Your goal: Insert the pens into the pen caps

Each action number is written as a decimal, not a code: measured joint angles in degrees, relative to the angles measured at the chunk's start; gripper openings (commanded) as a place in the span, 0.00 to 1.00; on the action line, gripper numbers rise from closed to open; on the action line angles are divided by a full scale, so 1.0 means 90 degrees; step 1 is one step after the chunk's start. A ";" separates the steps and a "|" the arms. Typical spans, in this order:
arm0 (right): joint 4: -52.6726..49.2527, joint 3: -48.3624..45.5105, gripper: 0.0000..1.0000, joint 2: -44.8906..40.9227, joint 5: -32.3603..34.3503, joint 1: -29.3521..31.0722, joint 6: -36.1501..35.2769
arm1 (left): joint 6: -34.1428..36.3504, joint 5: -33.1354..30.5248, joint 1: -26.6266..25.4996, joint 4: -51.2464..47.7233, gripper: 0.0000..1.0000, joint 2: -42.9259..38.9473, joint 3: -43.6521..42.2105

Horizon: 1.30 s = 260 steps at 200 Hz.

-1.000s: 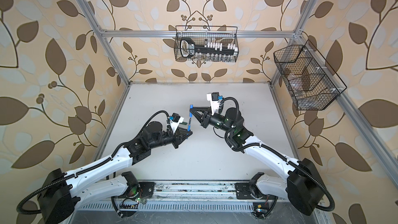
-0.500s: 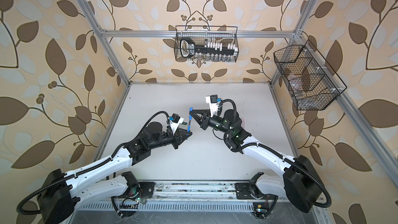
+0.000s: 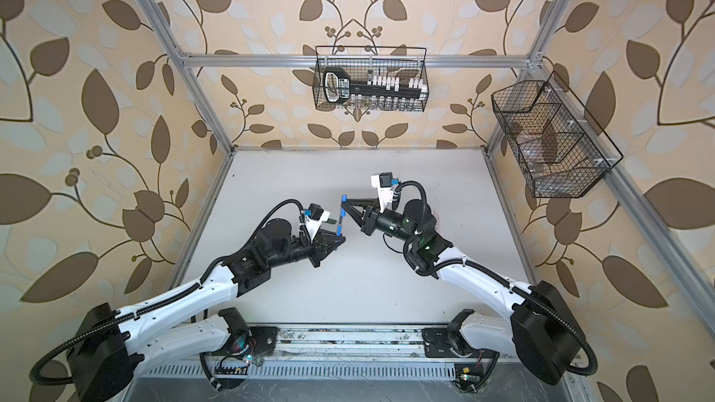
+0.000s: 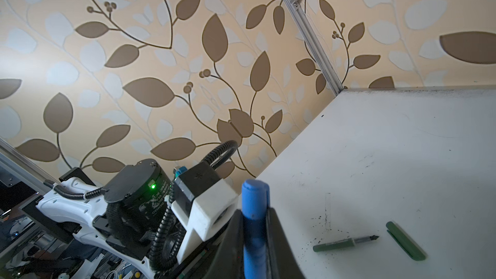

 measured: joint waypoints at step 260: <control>0.0641 -0.0182 0.15 0.0311 -0.0002 0.0134 0.0476 | 0.0036 -0.0141 0.0002 -0.0075 0.00 -0.0126 0.0000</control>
